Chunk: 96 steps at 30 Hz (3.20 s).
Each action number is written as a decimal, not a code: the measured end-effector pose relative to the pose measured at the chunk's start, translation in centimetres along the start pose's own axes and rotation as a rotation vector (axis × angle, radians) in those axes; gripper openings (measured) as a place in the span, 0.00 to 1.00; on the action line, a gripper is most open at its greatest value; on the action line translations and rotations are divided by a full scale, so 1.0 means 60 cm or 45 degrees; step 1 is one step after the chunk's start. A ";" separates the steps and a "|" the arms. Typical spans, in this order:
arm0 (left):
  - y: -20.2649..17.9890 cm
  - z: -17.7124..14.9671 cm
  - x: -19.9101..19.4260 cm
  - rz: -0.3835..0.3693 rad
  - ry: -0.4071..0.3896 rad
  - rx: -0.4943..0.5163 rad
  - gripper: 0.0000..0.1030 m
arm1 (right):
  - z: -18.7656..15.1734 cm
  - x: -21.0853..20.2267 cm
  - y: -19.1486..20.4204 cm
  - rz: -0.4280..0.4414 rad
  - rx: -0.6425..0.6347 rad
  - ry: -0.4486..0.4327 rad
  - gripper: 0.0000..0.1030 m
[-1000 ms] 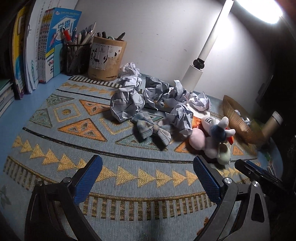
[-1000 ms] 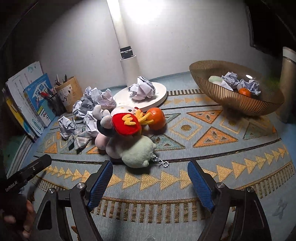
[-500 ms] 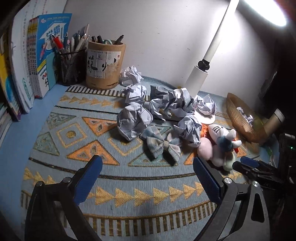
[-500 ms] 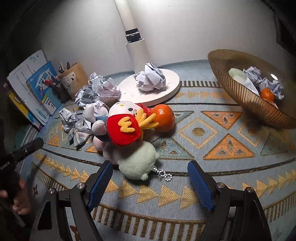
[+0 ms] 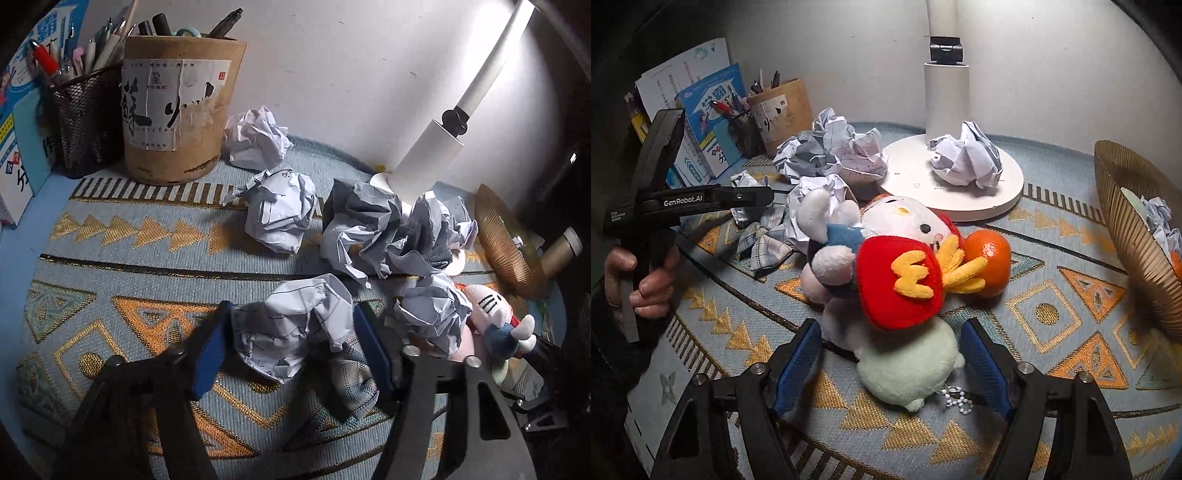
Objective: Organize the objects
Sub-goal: 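Grasp a paper ball with the left gripper while the right gripper grasps a second plush dango, then carry paper ball and dango to the amber bowl and open both grippers, then move both tools back toward the plaid bow and Hello Kitty plush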
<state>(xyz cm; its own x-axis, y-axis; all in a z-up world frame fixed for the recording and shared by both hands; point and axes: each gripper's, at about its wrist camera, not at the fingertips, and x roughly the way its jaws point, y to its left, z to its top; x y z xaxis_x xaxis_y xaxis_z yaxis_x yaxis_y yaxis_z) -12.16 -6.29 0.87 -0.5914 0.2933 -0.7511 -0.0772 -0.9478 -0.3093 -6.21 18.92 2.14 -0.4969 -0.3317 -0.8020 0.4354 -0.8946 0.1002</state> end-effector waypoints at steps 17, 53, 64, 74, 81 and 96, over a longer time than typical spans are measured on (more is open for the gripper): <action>-0.035 -0.122 -0.137 -0.116 -0.170 -0.113 0.46 | -0.093 -0.078 0.096 0.204 0.347 0.138 0.45; -0.146 -0.120 -0.161 -0.334 -0.192 0.089 0.46 | -0.082 -0.225 0.034 -0.118 0.228 -0.248 0.43; -0.431 0.057 -0.095 -0.543 -0.144 0.353 0.46 | -0.009 -0.341 -0.271 -0.322 0.749 -0.489 0.43; -0.546 0.130 0.091 -0.416 -0.128 0.337 0.83 | 0.058 -0.266 -0.395 -0.316 0.817 -0.464 0.64; -0.504 0.121 0.095 -0.427 -0.097 0.231 0.89 | 0.023 -0.248 -0.406 -0.248 0.859 -0.414 0.68; -0.343 0.054 -0.271 -0.298 -0.528 0.172 0.99 | 0.038 -0.339 -0.101 -0.120 0.487 -0.536 0.68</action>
<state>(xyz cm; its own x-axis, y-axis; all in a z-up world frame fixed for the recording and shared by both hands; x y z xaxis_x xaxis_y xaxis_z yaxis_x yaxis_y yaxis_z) -3.56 8.01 21.33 -0.8130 0.4522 -0.3668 -0.3336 -0.8780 -0.3433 -0.41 30.40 19.20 -0.8106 -0.2661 -0.5217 0.1116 -0.9447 0.3084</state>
